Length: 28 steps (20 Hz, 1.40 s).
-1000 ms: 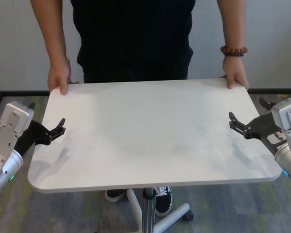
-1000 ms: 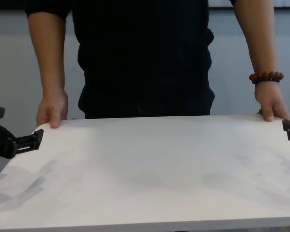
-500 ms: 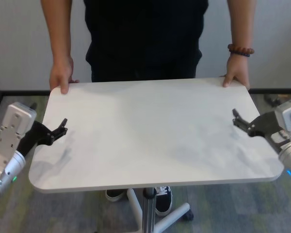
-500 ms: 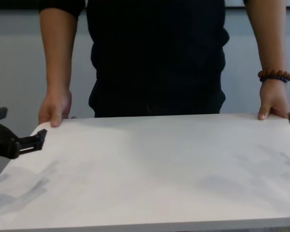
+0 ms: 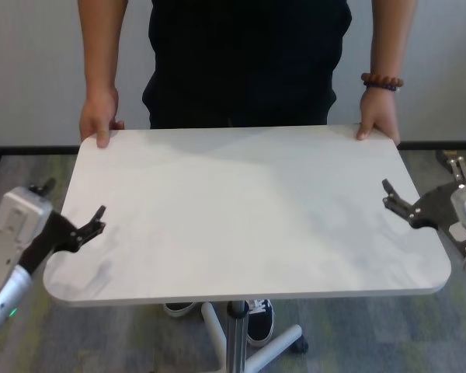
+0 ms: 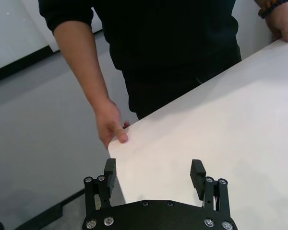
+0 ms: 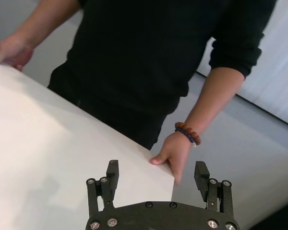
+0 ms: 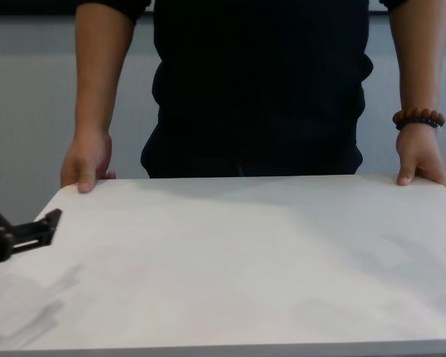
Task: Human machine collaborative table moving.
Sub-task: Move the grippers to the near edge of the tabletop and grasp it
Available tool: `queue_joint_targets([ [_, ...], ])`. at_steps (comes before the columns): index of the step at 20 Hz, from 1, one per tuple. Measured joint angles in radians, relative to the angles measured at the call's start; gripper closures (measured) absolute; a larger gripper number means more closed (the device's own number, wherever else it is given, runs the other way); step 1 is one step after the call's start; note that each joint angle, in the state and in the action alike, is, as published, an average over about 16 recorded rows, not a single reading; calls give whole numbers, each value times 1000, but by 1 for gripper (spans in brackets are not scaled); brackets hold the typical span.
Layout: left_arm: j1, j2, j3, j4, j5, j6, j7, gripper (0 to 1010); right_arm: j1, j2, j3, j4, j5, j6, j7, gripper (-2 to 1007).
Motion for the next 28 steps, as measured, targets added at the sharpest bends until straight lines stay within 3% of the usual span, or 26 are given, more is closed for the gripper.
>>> queue_joint_targets([
  [9,177,134,-88,-165,41,13,26,6,-82,53,7,-109,-63,31,11,5],
  [15,279,206,-139,-235,77,9,39,6,-125,90,8,-167,-96,47,40,5],
  [20,328,236,-161,-257,122,0,46,6,-148,117,4,-197,-120,47,78,5],
  [28,367,251,-169,-266,203,5,58,6,-166,153,-17,-221,-165,49,146,5],
])
